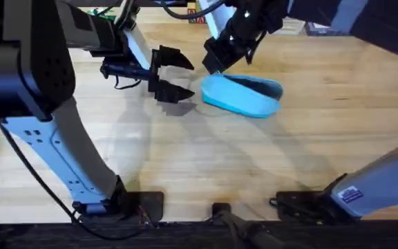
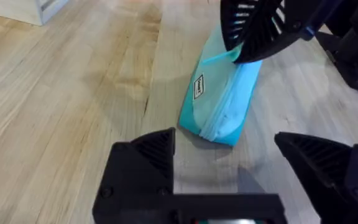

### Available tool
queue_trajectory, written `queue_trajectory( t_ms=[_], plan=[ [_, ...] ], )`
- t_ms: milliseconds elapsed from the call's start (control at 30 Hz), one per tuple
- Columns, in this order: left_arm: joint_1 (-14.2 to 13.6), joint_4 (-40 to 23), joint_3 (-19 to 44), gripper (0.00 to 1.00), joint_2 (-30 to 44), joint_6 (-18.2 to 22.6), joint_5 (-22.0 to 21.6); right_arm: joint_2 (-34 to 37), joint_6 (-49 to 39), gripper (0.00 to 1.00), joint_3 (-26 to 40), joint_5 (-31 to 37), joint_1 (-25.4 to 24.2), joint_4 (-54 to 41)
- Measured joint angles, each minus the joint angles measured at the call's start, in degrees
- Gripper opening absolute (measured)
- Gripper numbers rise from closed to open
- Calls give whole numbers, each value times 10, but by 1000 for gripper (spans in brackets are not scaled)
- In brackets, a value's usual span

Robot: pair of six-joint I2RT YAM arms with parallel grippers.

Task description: Unzip the bag, pick up the pens from the table one at a time and place them inside, then zip the bag closed.

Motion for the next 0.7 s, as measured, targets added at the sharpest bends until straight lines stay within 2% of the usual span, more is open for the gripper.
queue_trajectory(
  t_ms=[700],
  plan=[
    [-7, 0, 0, 993, 0, 0, 14, 0, 0, 31, 0, 0, 0, 0]
  ],
)
